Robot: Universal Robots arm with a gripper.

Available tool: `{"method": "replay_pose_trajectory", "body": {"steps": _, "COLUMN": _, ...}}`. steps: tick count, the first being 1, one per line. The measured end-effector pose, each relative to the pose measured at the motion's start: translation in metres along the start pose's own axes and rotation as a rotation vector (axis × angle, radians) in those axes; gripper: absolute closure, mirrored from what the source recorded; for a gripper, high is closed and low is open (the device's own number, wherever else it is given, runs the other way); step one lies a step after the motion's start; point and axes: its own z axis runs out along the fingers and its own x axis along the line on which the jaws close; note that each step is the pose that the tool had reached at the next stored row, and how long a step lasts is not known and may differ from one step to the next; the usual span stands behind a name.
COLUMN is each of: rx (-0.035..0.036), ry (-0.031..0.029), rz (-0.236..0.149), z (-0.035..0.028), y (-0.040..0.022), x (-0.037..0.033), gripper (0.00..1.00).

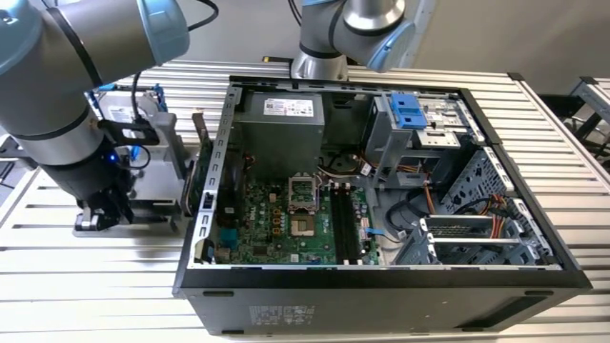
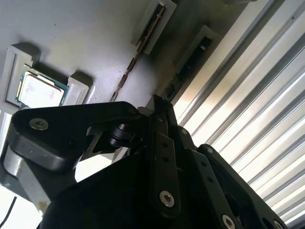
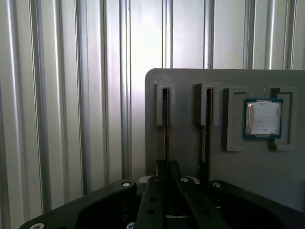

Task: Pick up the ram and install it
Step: 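Pick up the ram and move it above insertion slot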

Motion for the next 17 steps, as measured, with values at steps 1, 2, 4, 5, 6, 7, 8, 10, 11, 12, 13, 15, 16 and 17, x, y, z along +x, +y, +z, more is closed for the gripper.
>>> {"method": "replay_pose_trajectory", "body": {"steps": 1, "rx": -0.0001, "ry": 0.0002, "rz": 0.0, "z": -0.0027, "y": 0.0, "x": -0.0001, "gripper": 1.0}}
{"method": "replay_pose_trajectory", "body": {"steps": 2, "rx": -0.0001, "ry": 0.0005, "rz": 0.0, "z": -0.0051, "y": 0.0001, "x": -0.0002, "gripper": 1.0}}
{"method": "replay_pose_trajectory", "body": {"steps": 4, "rx": -0.0002, "ry": 0.0008, "rz": 0.0, "z": -0.0096, "y": 0.0001, "x": -0.0004, "gripper": 1.0}}
{"method": "replay_pose_trajectory", "body": {"steps": 5, "rx": -0.0001, "ry": 0.001, "rz": 0.0, "z": -0.0116, "y": 0.0002, "x": -0.0005, "gripper": 1.0}}
{"method": "replay_pose_trajectory", "body": {"steps": 6, "rx": -0.0001, "ry": 0.0013, "rz": 0.0, "z": -0.0135, "y": 0.0002, "x": -0.0006, "gripper": 1.0}}
{"method": "replay_pose_trajectory", "body": {"steps": 7, "rx": -0.0001, "ry": 0.0017, "rz": 0.0, "z": -0.0152, "y": 0.0002, "x": -0.0007, "gripper": 1.0}}
{"method": "replay_pose_trajectory", "body": {"steps": 8, "rx": -0.0001, "ry": 0.0024, "rz": 0.0, "z": -0.0167, "y": 0.0002, "x": -0.0007, "gripper": 1.0}}
{"method": "replay_pose_trajectory", "body": {"steps": 10, "rx": -0.0002, "ry": 0.0037, "rz": 0.0, "z": -0.0193, "y": 0.0002, "x": -0.0009, "gripper": 1.0}}
{"method": "replay_pose_trajectory", "body": {"steps": 11, "rx": -0.0002, "ry": 0.004, "rz": 0.0, "z": -0.0203, "y": 0.0003, "x": -0.0009, "gripper": 1.0}}
{"method": "replay_pose_trajectory", "body": {"steps": 12, "rx": -0.0001, "ry": 0.0041, "rz": 0.0, "z": -0.0213, "y": 0.0003, "x": -0.001, "gripper": 1.0}}
{"method": "replay_pose_trajectory", "body": {"steps": 13, "rx": -0.0001, "ry": 0.0041, "rz": 0.0, "z": -0.0224, "y": 0.0003, "x": -0.0011, "gripper": 1.0}}
{"method": "replay_pose_trajectory", "body": {"steps": 15, "rx": -0.0001, "ry": 0.0041, "rz": 0.0, "z": -0.0248, "y": 0.0004, "x": -0.0012, "gripper": 1.0}}
{"method": "replay_pose_trajectory", "body": {"steps": 16, "rx": -0.0001, "ry": 0.0041, "rz": 0.0, "z": -0.0262, "y": 0.0004, "x": -0.0013, "gripper": 1.0}}
{"method": "replay_pose_trajectory", "body": {"steps": 17, "rx": -0.0001, "ry": 0.0041, "rz": 0.0, "z": -0.0275, "y": 0.0004, "x": -0.0013, "gripper": 1.0}}
